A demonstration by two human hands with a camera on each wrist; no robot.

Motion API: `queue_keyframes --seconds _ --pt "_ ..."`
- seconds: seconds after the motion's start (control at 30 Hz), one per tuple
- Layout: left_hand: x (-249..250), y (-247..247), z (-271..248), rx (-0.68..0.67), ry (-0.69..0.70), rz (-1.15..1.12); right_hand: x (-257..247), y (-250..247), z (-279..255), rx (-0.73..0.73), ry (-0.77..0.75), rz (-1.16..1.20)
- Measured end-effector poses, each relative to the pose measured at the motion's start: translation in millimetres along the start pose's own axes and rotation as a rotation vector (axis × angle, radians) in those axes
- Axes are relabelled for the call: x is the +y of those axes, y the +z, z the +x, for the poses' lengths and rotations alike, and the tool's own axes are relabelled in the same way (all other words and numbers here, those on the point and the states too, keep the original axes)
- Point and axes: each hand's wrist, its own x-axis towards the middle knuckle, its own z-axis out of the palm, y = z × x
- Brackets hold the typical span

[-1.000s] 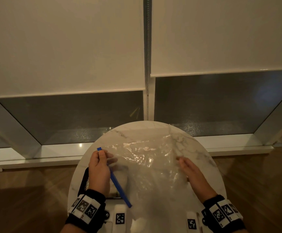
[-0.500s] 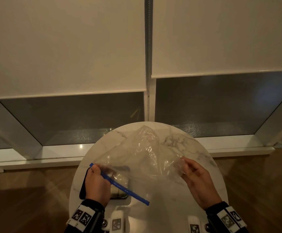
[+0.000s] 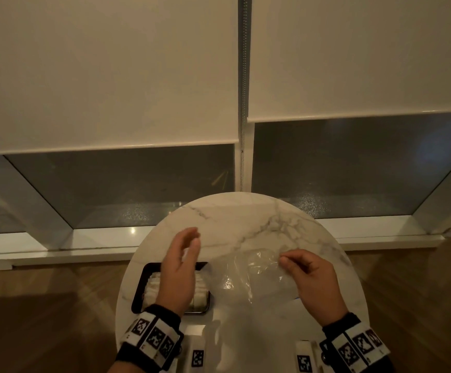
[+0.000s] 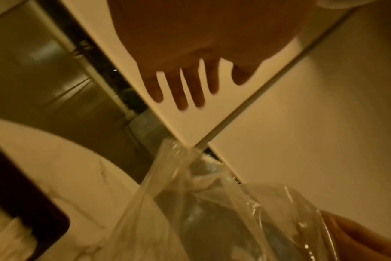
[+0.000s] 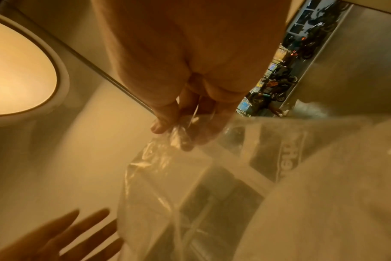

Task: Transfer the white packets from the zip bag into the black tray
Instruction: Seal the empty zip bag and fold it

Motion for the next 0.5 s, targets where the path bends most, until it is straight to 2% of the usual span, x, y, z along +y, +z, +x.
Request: queue_keyframes --seconds 0.07,0.17,0.23,0.33,0.4,0.5 --pt "1 4 2 -0.125 0.049 0.073 -1 3 0 0.018 0.004 0.003" --pt "-13 5 0 -0.162 0.017 0.122 -3 3 3 0.06 -0.003 0.012" --pt "-25 2 -4 -0.144 0.032 0.195 -3 0 4 0.074 -0.008 0.009" --pt "-39 -4 -6 -0.036 0.13 0.313 -4 -2 5 0.083 0.001 0.027" --pt "-40 -5 -3 -0.053 0.083 0.285 -5 -1 4 0.086 0.012 0.055" --pt "-37 -2 3 -0.165 -0.026 0.212 -5 1 5 0.084 0.017 0.073"
